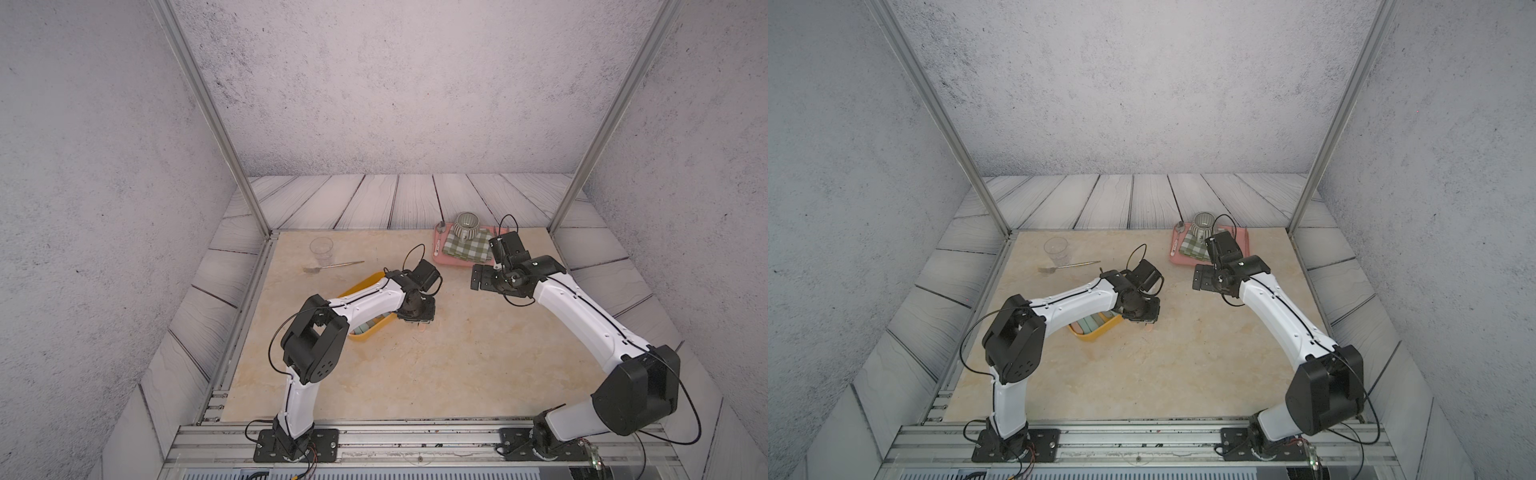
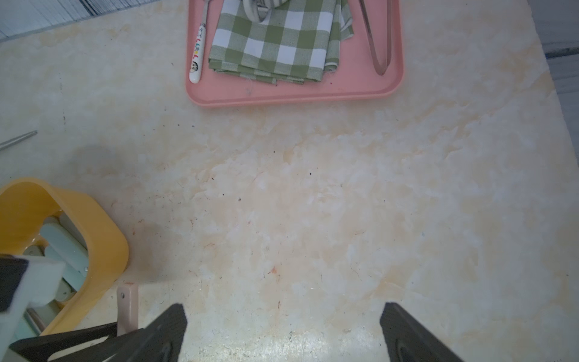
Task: Take the fruit knife out of the storage box
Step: Place the fruit knife at the center of the board.
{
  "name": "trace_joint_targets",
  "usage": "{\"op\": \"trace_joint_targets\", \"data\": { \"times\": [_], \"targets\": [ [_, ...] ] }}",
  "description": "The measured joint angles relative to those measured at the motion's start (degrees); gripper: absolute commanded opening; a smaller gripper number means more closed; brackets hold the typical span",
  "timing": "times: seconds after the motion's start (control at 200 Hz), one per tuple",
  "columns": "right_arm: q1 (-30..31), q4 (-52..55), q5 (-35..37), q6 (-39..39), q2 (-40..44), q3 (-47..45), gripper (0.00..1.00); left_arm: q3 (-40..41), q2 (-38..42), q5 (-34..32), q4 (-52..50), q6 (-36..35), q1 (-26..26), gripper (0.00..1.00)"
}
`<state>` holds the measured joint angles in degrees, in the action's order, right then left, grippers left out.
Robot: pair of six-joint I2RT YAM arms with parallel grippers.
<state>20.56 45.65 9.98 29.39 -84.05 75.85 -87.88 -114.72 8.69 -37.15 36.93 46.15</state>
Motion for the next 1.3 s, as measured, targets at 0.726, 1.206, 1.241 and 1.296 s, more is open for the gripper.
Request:
{"op": "trace_joint_targets", "data": {
  "times": [0.726, 1.206, 1.241, 1.296],
  "targets": [
    [-0.13, -2.27, -8.07, -0.52, -4.24, -0.42, 0.99, -0.04, -6.34, -1.55, 0.68, 5.79, -0.17, 0.43],
    [-0.13, -1.90, -8.61, -0.87, -4.92, 1.29, 0.99, 1.57, -2.05, -4.44, -0.57, 5.55, -0.76, 0.50],
    [-0.13, -1.92, -8.90, -0.96, -4.92, 1.88, 0.99, 2.14, -0.07, -5.09, -0.85, 5.46, -1.05, 0.50],
    [-0.13, -1.92, -9.53, -1.11, -4.92, 2.78, 0.99, 2.95, 3.76, -6.21, -1.05, 5.14, -1.66, 0.51]
  ]
}}
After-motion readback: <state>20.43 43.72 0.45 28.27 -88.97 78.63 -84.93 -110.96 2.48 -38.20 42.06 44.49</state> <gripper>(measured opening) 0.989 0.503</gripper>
